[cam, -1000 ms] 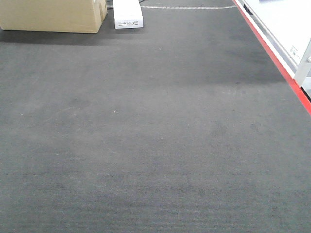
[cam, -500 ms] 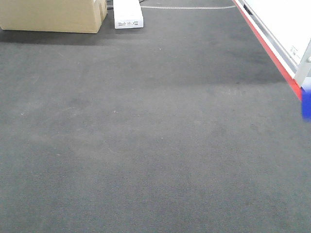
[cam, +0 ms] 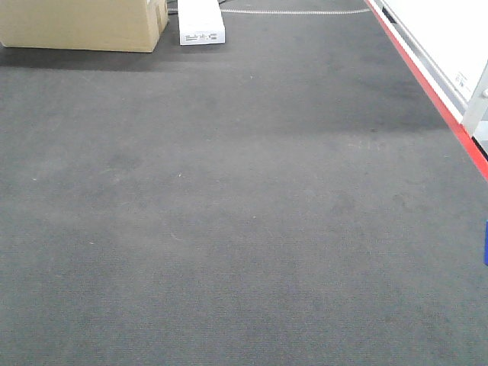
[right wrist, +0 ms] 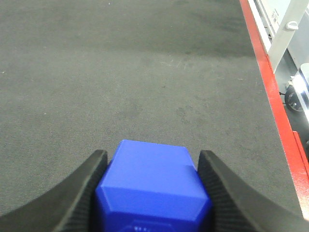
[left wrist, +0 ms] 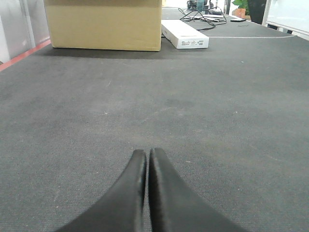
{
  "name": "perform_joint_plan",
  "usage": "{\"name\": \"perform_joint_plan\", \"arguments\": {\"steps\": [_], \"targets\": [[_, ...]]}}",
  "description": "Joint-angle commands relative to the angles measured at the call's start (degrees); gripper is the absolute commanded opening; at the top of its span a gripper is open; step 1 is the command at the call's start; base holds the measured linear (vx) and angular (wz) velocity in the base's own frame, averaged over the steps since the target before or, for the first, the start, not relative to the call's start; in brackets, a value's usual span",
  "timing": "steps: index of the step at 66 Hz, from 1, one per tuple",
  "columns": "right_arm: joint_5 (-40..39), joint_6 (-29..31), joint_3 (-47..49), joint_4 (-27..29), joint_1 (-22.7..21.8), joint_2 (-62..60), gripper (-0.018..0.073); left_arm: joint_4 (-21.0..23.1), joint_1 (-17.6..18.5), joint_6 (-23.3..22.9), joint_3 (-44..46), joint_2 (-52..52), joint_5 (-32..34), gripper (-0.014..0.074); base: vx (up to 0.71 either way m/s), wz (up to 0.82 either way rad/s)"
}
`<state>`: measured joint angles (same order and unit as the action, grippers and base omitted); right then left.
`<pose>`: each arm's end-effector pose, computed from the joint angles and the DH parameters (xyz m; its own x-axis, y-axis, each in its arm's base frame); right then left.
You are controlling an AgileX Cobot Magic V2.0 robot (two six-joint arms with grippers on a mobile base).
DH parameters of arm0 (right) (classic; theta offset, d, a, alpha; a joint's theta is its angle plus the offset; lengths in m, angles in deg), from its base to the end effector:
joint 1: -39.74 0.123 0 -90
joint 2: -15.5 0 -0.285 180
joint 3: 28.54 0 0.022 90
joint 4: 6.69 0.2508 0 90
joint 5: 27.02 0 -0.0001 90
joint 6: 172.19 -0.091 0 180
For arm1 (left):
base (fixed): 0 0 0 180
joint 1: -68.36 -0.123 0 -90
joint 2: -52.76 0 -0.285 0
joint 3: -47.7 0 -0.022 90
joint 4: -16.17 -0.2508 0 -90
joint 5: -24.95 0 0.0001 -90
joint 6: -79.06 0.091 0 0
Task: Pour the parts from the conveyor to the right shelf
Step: 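Retract the right arm holding the blue block toward the body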
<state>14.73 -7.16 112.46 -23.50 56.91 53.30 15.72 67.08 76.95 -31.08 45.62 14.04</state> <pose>0.0943 0.0108 0.3353 -0.4430 -0.0962 -0.8913 -0.1088 0.9926 -0.0531 0.0561 0.0014 0.1873 -0.1181 -0.0318 -0.9925 -0.0273 0.9992 -0.0287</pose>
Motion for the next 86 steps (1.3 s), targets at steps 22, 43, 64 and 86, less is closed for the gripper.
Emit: {"name": "perform_joint_plan", "arguments": {"steps": [22, 43, 64, 86], "targets": [[-5.1, 4.4, 1.6, 2.0, -0.3, 1.1, -0.0002, 0.5, -0.2, -0.5, 1.1, 0.7, 4.1, -0.0006, 0.00, 0.00], [-10.2, 20.3, 1.6, 16.2, -0.3, 4.4, -0.0002, 0.5, -0.2, -0.5, 1.1, 0.7, 4.1, -0.0006, 0.00, 0.00], [-10.5, 13.5, 1.6, 15.1, -10.7, 5.2, -0.0002, 0.5, -0.2, -0.5, 1.1, 0.7, 4.1, -0.0006, 0.00, 0.00], [-11.6, 13.4, -0.1, 14.6, -13.9, -1.7, -0.0002, 0.5, -0.2, -0.5, 1.1, 0.7, 4.1, -0.0006, 0.00, 0.00]]}}
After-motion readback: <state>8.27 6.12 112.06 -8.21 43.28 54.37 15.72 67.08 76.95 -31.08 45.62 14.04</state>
